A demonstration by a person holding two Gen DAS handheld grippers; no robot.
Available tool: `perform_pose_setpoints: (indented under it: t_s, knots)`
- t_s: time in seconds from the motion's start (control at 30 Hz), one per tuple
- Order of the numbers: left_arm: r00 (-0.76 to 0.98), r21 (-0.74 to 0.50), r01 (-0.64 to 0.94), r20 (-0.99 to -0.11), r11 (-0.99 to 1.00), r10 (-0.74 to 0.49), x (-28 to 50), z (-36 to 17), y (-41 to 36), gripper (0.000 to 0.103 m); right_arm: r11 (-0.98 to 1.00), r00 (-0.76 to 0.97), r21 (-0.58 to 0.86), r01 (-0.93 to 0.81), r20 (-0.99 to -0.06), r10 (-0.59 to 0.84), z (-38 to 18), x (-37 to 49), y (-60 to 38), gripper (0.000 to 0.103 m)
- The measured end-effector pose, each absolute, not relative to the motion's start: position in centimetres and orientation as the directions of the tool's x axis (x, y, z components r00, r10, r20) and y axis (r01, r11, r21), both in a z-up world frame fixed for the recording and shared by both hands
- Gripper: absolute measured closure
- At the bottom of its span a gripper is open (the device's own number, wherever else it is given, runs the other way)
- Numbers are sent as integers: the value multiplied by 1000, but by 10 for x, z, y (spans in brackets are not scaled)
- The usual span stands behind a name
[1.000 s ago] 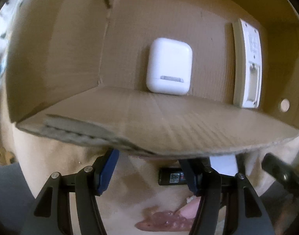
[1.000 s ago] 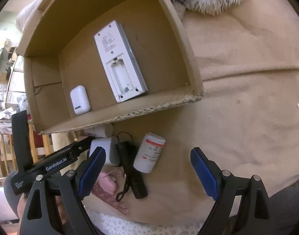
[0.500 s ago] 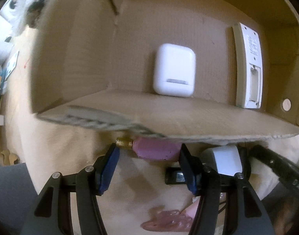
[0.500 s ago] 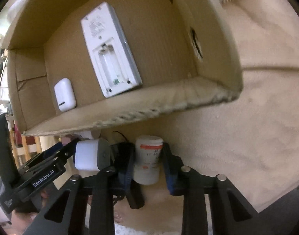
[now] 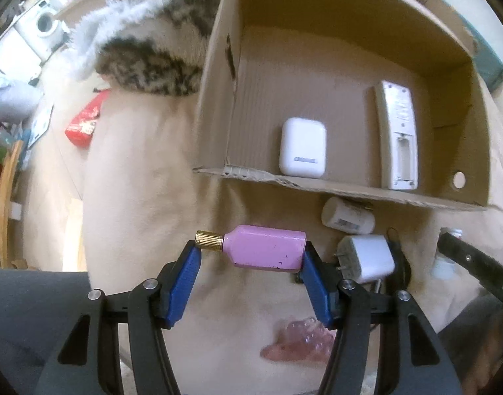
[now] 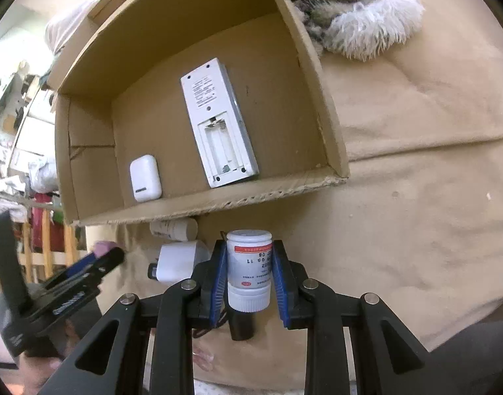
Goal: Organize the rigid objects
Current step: 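Grasp the pink bottle with the left tool while the right tool grasps the white pill bottle, then place the pink bottle beside the earbud case while the right tool sets the pill bottle by the remote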
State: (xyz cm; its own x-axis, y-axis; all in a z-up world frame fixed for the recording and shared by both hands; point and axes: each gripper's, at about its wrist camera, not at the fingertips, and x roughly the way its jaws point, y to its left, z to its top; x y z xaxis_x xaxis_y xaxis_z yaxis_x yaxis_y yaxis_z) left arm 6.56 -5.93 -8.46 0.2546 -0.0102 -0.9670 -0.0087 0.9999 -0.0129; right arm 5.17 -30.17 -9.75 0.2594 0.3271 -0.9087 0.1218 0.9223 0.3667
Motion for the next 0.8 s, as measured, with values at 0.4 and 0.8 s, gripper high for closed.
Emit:
perform_pose_setpoints:
  t_s: [0.4, 0.8]
  knots:
    - [395, -53, -2, -917, 999, -48, 61, -5, -54, 46, 951, 502, 294, -94, -811, 300, 1, 42, -295, 75]
    - [491, -37, 118, -866, 992, -90, 113, 25, -98, 46, 953, 571, 284, -105, -767, 292, 18, 107, -290, 75]
